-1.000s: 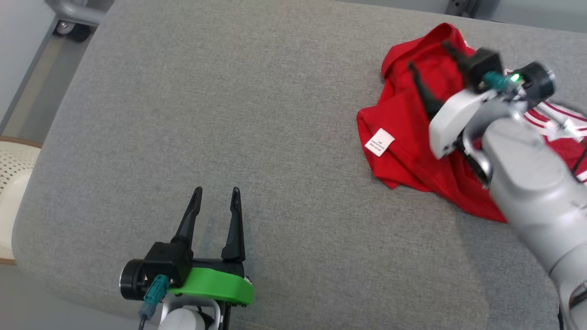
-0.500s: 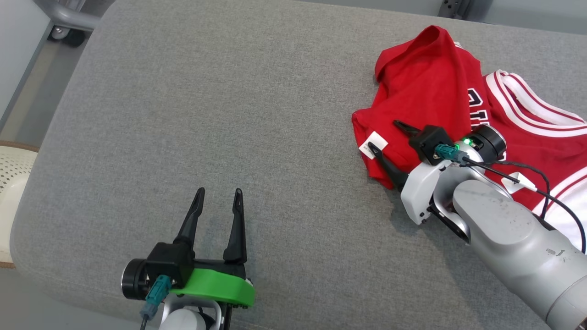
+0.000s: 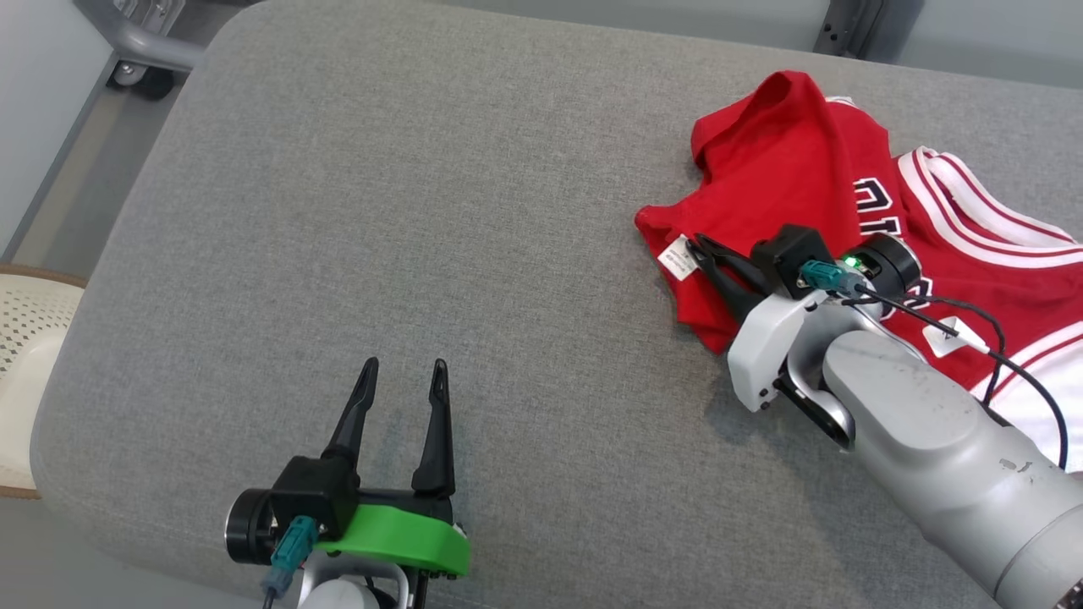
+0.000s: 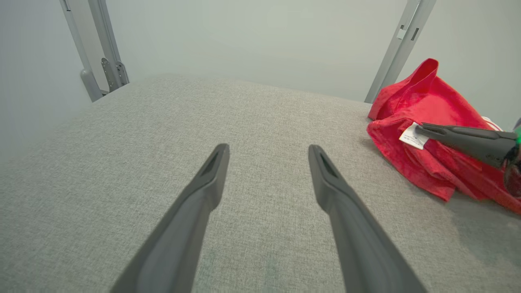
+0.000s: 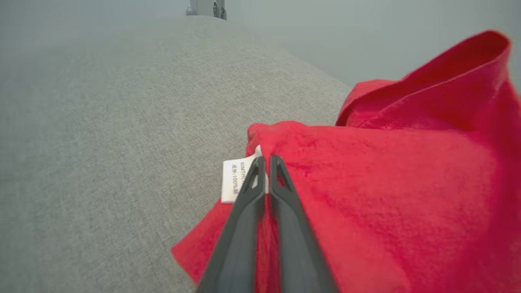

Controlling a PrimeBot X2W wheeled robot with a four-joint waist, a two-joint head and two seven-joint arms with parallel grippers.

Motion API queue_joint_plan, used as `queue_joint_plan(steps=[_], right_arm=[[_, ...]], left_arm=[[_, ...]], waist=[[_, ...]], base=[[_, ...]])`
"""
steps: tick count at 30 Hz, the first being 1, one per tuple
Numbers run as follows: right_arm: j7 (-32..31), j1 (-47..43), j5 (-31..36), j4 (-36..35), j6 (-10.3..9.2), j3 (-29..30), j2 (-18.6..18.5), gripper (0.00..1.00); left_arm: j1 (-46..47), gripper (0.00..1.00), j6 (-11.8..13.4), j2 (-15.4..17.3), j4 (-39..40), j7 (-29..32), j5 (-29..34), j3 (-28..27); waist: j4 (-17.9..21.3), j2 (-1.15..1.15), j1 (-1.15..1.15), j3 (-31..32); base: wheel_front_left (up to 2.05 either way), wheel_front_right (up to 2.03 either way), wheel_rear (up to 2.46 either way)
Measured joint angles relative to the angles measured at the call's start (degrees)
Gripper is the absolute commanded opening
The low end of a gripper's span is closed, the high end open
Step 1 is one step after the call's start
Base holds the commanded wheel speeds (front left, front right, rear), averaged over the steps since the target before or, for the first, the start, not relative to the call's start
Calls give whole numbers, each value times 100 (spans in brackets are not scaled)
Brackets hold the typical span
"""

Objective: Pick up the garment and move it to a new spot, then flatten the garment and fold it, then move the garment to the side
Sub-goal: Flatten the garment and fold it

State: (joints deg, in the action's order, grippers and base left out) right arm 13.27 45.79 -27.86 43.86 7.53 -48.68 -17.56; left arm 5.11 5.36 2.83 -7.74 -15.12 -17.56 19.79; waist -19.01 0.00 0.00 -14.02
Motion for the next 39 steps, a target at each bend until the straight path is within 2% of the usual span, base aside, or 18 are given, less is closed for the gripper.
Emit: queue_joint_plan(steps=[6,11,23,28,33,39], right_arm=[[74,-393,-181,-839,0,-138,-25,0],[67,-808,-113,-1269,-1,-376,59,0],[22,-1557,112,-1500,-2,-870,198,0],[68,-1708,190,-1653,-2,-728,192,0],[121,-1880,172,-1856,-2,-479,337,0],[102,-1959,76,-1937,-4,-708,419,0]], left_arm=[[-80,100,-11,1,-3,0,51,-69],[-93,100,-40,0,-2,0,68,-78],[-87,100,-46,0,30,0,97,-199],[-92,100,-57,0,35,0,156,-247],[-94,100,-87,0,27,0,230,-285],[-94,100,-132,0,-8,0,263,-303]], waist=[[97,0,0,127],[154,0,0,149],[225,0,0,92],[394,0,0,128],[587,0,0,176],[707,0,0,234]], base=[[0,0,0],[0,0,0],[0,0,0],[0,0,0],[0,0,0],[0,0,0]])
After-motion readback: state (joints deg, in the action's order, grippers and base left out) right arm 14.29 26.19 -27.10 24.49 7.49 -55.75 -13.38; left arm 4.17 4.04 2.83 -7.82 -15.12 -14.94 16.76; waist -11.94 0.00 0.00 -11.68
